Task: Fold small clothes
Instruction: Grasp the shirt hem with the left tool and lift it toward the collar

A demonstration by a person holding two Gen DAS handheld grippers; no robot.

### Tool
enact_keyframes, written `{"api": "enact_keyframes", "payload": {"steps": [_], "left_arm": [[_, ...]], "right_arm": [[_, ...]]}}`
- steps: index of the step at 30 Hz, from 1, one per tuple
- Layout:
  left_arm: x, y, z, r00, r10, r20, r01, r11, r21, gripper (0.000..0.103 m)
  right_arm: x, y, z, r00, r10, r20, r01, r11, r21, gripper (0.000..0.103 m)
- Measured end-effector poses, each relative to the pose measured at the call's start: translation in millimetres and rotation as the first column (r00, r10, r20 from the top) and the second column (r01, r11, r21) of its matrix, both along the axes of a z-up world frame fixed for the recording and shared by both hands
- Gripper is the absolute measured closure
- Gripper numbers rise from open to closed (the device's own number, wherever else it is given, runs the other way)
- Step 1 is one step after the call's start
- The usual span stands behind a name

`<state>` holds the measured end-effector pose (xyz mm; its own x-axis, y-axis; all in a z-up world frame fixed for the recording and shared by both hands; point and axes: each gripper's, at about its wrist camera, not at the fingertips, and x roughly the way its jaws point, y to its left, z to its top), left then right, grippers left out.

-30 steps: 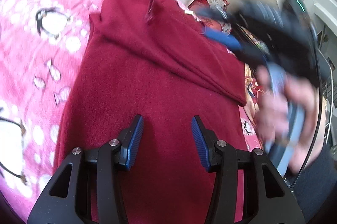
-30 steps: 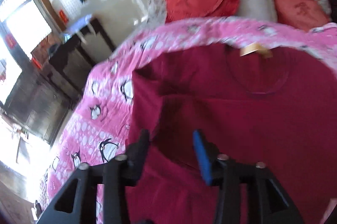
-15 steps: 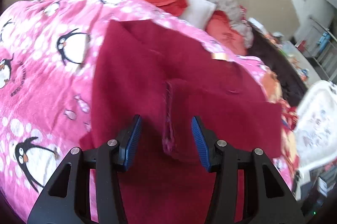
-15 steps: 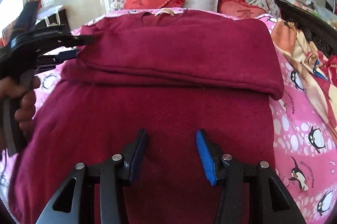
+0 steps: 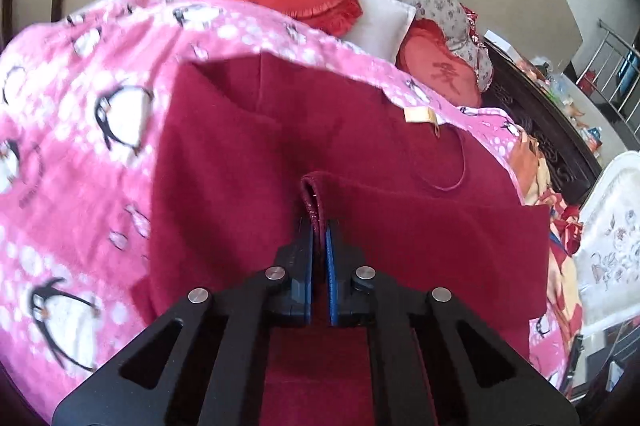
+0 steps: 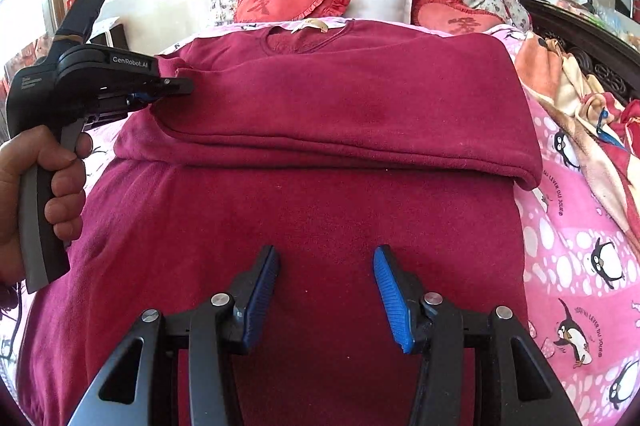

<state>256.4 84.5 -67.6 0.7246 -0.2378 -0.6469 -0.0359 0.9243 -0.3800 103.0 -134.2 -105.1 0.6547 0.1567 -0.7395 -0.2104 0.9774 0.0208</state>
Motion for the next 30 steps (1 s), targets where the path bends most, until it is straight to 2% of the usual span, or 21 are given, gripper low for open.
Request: {"api": "enact_keyframes", "payload": {"steps": [3, 5, 6, 10, 14, 15, 16, 18, 19, 20, 23, 25, 26, 27, 28, 30], "left_arm": [[-17.4, 11.6, 22.8, 0.997, -0.001, 0.081, 0.001, 1.0, 0.006, 0.099], [-21.1, 27.1, 31.4, 0.995, 0.013, 0.102, -0.011, 1.0, -0.016, 0.099], [-20.4, 35.5, 33.7, 0.995, 0.022, 0.102, -0.021, 1.0, -0.004, 0.099], [-7.6, 61.7, 24.7, 0.997, 0.067, 0.042, -0.069, 0.997, 0.043, 0.099], [10.1, 59.2, 1.1, 0.996, 0.06, -0.064, -0.053, 0.992, 0.113, 0.097], [12.4, 56.2, -0.7, 0.995, 0.063, -0.078, -0.052, 0.99, 0.134, 0.092], [11.9, 53.6, -1.4, 0.995, 0.061, -0.084, -0.048, 0.988, 0.146, 0.086], [4.2, 51.3, 4.8, 0.997, 0.042, -0.069, -0.031, 0.989, 0.145, 0.083], [-2.0, 51.2, 11.3, 0.998, 0.042, -0.042, -0.035, 0.987, 0.159, 0.083], [-13.0, 52.8, 21.3, 0.998, 0.059, 0.012, -0.06, 0.98, 0.188, 0.083], [-31.1, 54.8, 37.5, 0.983, 0.13, 0.126, -0.154, 0.968, 0.199, 0.083], [-27.9, 48.2, 38.9, 0.985, 0.113, 0.127, -0.135, 0.974, 0.183, 0.083], [-21.8, 39.5, 36.0, 0.99, 0.081, 0.112, -0.101, 0.977, 0.186, 0.083], [-15.0, 34.2, 33.6, 0.993, 0.064, 0.1, -0.083, 0.977, 0.197, 0.083], [-7.1, 29.6, 28.0, 0.995, 0.06, 0.079, -0.076, 0.974, 0.212, 0.083], [8.3, 28.6, 11.9, 0.997, 0.076, 0.013, -0.077, 0.973, 0.216, 0.083]], "right_arm": [[-0.1, 0.1, 0.0, 1.0, 0.0, 0.0, 0.0, 1.0, 0.0, 0.054], [0.1, 0.0, 0.0, 1.0, 0.0, 0.0, 0.0, 1.0, -0.001, 0.054], [0.7, -0.5, -0.1, 1.0, 0.0, 0.0, 0.0, 1.0, -0.002, 0.054], [0.5, 0.2, 0.0, 1.0, 0.0, 0.0, 0.0, 1.0, -0.003, 0.054], [0.2, 0.2, 0.1, 1.0, 0.001, 0.0, -0.001, 1.0, -0.001, 0.054], [0.2, -0.4, 0.6, 1.0, 0.001, -0.002, -0.001, 1.0, 0.004, 0.054], [0.5, -2.5, 1.9, 1.0, 0.004, -0.009, -0.004, 1.0, 0.02, 0.054], [1.8, -14.5, 8.6, 1.0, 0.013, -0.027, -0.01, 0.995, 0.098, 0.054], [3.0, -31.1, 20.6, 0.999, 0.02, -0.026, -0.015, 0.983, 0.186, 0.054], [4.5, -44.6, 35.1, 1.0, 0.018, 0.008, -0.019, 0.977, 0.212, 0.054], [19.4, -76.8, 80.9, 0.987, 0.002, 0.163, -0.027, 0.988, 0.149, 0.054], [45.5, -95.1, 101.2, 0.975, 0.062, 0.214, -0.097, 0.983, 0.158, 0.054], [61.4, -98.0, 107.8, 0.967, 0.087, 0.238, -0.117, 0.987, 0.113, 0.056], [71.0, -97.1, 110.1, 0.963, 0.111, 0.246, -0.135, 0.987, 0.084, 0.062], [86.8, -94.2, 110.0, 0.96, 0.163, 0.228, -0.181, 0.981, 0.062, 0.074], [113.5, -84.0, 99.5, 0.95, 0.263, 0.17, -0.266, 0.964, -0.007, 0.077]]}}
